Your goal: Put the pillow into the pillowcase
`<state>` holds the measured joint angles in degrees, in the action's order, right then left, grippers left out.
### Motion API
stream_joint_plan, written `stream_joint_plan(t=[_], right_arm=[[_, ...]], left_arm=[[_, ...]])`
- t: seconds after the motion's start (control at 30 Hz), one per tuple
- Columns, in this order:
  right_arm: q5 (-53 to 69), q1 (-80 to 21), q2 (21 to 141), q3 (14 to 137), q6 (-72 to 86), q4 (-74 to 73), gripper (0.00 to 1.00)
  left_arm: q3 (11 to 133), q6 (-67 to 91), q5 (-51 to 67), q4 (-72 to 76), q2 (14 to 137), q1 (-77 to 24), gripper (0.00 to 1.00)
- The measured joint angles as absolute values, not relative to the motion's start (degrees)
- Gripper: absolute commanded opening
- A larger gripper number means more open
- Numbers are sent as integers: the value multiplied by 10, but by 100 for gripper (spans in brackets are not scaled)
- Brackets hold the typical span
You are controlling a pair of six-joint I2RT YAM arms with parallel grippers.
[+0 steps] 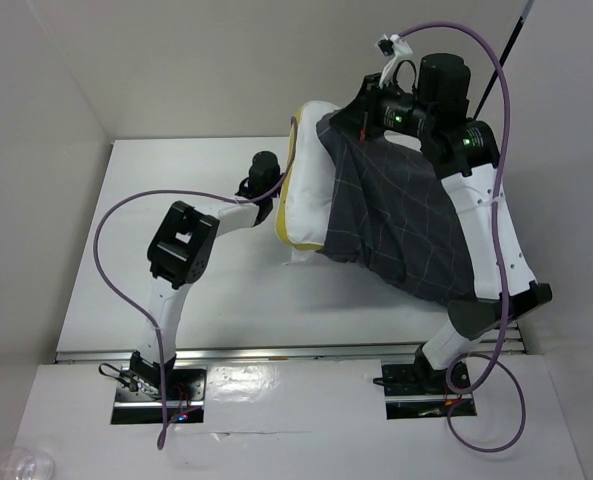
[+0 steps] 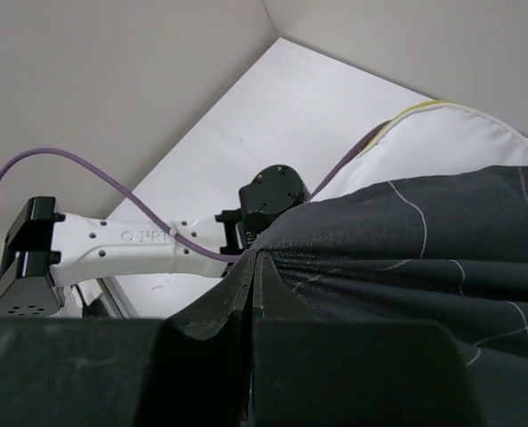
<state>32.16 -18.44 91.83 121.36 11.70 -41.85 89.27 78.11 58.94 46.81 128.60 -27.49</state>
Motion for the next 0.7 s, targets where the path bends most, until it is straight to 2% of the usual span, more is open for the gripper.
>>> stream_joint_plan(t=[0.13, 0.33, 0.47, 0.7], right_arm=[[322, -145, 915, 1214, 109, -417, 0], [316, -4, 900, 1198, 99, -397, 0], [324, 70, 879, 1153, 96, -378, 0], [377, 73, 876, 1117, 96, -355, 0]], left_arm=[[886, 741, 584, 411, 1270, -275, 0], [919, 545, 499, 130, 1188, -275, 0], [971, 441, 438, 8, 1141, -272, 0], [1092, 297, 338, -173, 1100, -270, 0]])
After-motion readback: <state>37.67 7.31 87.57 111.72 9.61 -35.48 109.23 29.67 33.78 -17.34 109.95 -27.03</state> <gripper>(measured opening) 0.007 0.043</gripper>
